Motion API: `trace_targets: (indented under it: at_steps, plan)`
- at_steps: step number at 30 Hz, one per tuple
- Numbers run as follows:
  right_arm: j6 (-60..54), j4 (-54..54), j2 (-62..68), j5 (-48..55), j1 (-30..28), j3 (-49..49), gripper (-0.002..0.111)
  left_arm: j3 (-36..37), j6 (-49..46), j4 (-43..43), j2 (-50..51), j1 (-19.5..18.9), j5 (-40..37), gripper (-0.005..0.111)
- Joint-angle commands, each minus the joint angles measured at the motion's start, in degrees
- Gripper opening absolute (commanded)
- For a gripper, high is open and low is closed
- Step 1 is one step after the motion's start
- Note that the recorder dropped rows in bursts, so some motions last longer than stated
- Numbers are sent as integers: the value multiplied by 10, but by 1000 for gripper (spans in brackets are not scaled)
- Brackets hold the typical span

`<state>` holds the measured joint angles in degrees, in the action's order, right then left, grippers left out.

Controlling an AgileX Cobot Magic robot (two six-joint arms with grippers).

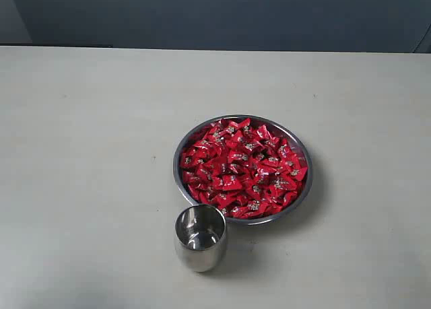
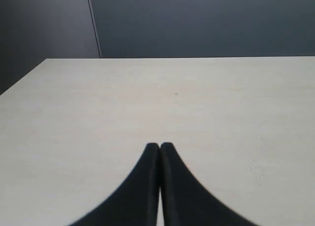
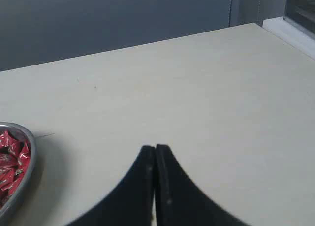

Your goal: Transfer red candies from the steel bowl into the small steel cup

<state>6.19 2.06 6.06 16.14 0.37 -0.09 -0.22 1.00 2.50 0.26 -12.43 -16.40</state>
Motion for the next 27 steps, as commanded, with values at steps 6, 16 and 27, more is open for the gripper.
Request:
trace_targets:
  at_steps: [6, 16, 27]
  plan:
    - [-1, -5, -2, -2, -3, 1, 0, 2, 1, 1, -3, -1, 1, 0]
    - [-6, -45, -2, -22, -3, 1, 0, 2, 1, 1, -3, -1, 1, 0]
    - [-4, -43, -2, -71, -3, 1, 0, 2, 1, 1, -3, -1, 1, 0]
